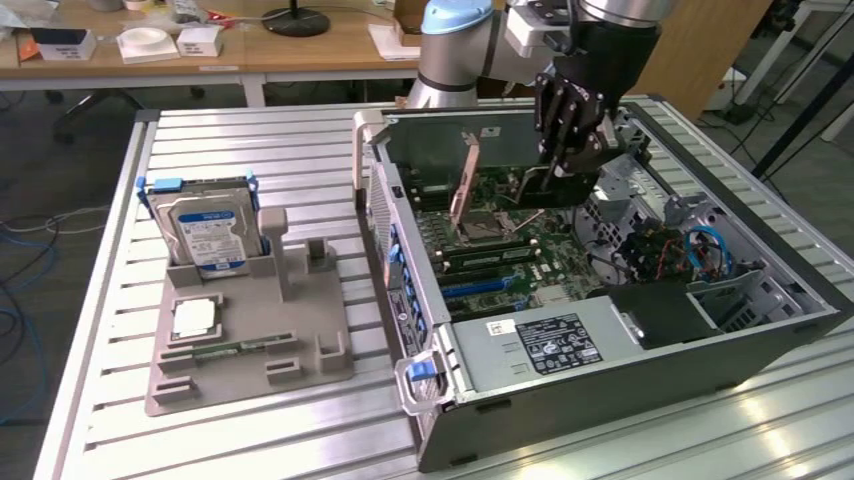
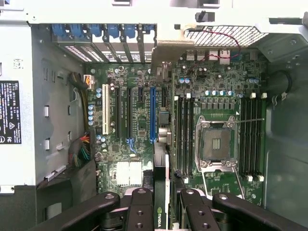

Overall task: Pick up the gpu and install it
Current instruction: 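Insert the gpu into the slot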

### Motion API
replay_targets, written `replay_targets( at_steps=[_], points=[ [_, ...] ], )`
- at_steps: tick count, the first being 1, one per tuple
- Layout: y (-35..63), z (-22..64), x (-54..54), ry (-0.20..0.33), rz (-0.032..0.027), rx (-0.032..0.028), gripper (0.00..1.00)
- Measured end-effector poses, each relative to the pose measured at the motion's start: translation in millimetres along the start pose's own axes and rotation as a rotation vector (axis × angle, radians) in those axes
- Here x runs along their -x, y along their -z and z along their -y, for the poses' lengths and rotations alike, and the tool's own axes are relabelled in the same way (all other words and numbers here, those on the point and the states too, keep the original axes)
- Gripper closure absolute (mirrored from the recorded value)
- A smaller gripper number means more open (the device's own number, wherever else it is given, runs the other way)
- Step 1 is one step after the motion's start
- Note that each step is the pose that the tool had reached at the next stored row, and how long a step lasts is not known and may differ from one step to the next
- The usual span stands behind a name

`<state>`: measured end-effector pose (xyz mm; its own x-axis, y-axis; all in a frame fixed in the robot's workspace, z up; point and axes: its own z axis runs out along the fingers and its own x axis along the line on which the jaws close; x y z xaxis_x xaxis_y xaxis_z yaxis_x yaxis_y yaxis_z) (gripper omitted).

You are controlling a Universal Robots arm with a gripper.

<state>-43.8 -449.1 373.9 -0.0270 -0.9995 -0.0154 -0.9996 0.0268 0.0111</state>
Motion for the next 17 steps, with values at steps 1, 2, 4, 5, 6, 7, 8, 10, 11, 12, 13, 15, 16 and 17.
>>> replay_targets(
  at_steps=[1, 2, 4, 5, 6, 7, 8, 10, 11, 12, 13, 15, 16, 17],
  points=[
    [-0.7, 0.0, 0.0, 0.0, 0.0, 0.0, 0.74],
    [-1.5, 0.0, -0.1, 0.0, -0.0001, 0.0001, 0.74],
    [-3.5, 0.0, -0.1, 0.0, -0.0002, 0.0001, 0.74],
    [-4.5, 0.0, -0.1, 0.0, -0.0003, 0.0001, 0.74],
    [-5.6, 0.0, -0.1, 0.0, -0.0003, 0.0001, 0.74],
    [-6.8, 0.1, -0.1, 0.0, -0.0002, 0.0, 0.74],
    [-7.7, 0.1, -0.2, 0.0, -0.0004, 0.0001, 0.74],
    [-8.9, 0.1, -0.1, 0.0, -0.0004, 0.0002, 0.74],
    [-9.2, 0.1, -0.2, 0.0, -0.0005, 0.0002, 0.74],
    [-9.3, 0.1, -0.2, 0.0, -0.0006, 0.0002, 0.74],
    [-9.5, 0.1, -0.2, 0.0, -0.0005, 0.0001, 0.74],
    [-10.5, 0.1, -0.2, 0.0, -0.0001, -0.0002, 0.74],
    [-11.3, 0.1, -0.2, 0.0, -0.0001, -0.0002, 0.74],
    [-12.4, 0.0, -0.2, 0.0, -0.0002, -0.0003, 0.74]
  ],
)
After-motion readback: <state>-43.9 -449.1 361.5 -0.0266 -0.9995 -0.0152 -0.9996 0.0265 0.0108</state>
